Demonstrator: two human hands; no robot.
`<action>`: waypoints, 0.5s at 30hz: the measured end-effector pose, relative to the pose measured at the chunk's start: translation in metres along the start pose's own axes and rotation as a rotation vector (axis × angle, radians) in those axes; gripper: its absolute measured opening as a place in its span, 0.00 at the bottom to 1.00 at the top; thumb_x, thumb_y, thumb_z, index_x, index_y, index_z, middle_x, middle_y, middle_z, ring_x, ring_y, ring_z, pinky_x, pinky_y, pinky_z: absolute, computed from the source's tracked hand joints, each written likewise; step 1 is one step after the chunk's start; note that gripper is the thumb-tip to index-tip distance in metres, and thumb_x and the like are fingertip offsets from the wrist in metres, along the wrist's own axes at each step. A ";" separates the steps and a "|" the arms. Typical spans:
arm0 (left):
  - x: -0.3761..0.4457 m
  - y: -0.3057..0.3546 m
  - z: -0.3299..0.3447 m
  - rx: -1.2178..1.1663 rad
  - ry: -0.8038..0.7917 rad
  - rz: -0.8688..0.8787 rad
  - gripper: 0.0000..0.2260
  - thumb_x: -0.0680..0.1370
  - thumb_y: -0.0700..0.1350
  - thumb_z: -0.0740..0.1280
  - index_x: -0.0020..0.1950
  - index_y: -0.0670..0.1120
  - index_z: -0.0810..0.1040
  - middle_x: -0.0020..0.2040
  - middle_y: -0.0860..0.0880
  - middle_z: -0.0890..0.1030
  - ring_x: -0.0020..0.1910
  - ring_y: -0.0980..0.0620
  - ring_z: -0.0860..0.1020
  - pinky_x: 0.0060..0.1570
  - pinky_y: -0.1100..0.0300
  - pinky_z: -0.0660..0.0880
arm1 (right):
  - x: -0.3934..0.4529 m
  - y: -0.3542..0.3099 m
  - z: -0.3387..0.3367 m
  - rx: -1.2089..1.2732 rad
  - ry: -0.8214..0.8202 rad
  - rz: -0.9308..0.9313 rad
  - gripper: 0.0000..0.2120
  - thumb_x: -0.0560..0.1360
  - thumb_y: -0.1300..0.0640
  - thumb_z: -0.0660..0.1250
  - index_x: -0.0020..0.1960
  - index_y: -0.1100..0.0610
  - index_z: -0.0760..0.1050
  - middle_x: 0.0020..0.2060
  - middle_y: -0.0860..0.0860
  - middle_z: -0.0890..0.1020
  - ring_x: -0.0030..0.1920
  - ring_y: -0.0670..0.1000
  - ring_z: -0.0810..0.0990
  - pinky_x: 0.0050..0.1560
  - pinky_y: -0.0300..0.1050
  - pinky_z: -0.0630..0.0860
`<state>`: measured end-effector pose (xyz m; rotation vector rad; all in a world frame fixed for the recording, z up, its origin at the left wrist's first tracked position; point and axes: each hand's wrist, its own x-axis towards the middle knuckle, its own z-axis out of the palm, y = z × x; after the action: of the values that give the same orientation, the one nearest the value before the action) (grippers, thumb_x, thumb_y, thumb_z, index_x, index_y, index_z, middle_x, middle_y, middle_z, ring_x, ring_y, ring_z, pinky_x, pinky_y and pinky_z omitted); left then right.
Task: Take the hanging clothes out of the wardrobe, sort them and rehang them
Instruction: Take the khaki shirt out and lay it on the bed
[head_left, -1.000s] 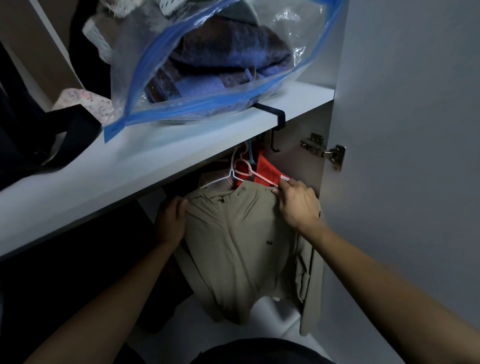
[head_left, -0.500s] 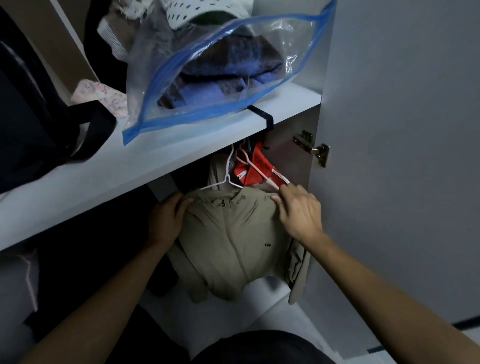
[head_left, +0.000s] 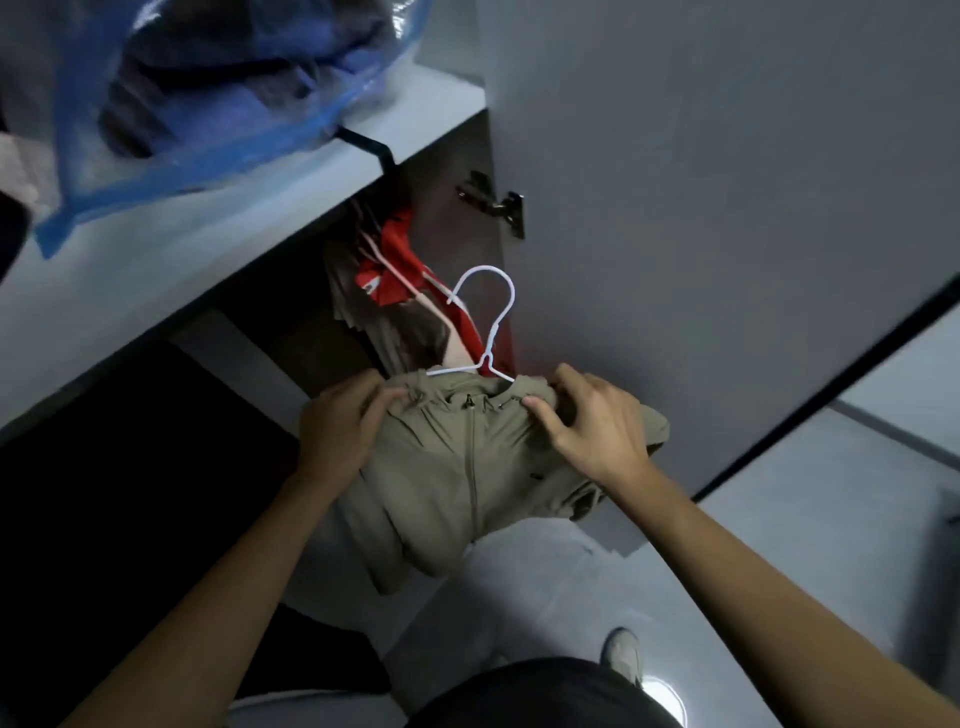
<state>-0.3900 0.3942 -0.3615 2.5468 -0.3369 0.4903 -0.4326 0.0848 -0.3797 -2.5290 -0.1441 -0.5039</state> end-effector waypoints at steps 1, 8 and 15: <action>0.002 0.004 0.005 -0.023 -0.033 0.029 0.16 0.81 0.54 0.67 0.37 0.49 0.71 0.34 0.54 0.75 0.35 0.56 0.75 0.36 0.51 0.72 | -0.014 0.003 -0.006 -0.014 0.032 0.049 0.18 0.79 0.36 0.67 0.47 0.49 0.68 0.32 0.46 0.76 0.35 0.54 0.78 0.31 0.48 0.69; -0.011 0.064 0.062 -0.216 -0.219 0.380 0.14 0.82 0.51 0.70 0.40 0.45 0.77 0.37 0.49 0.81 0.37 0.47 0.80 0.38 0.47 0.76 | -0.129 0.026 -0.059 -0.137 0.221 0.317 0.17 0.80 0.36 0.65 0.50 0.49 0.78 0.34 0.45 0.78 0.37 0.49 0.78 0.33 0.49 0.74; -0.057 0.185 0.097 -0.431 -0.444 0.657 0.15 0.78 0.56 0.72 0.38 0.49 0.72 0.34 0.58 0.72 0.34 0.57 0.72 0.38 0.64 0.68 | -0.266 0.043 -0.123 -0.181 0.422 0.567 0.13 0.80 0.41 0.68 0.50 0.49 0.82 0.39 0.45 0.82 0.41 0.51 0.81 0.39 0.51 0.78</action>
<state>-0.4756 0.1963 -0.3804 2.0539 -1.3079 0.0465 -0.7095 -0.0173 -0.4076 -2.4117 0.7795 -0.8155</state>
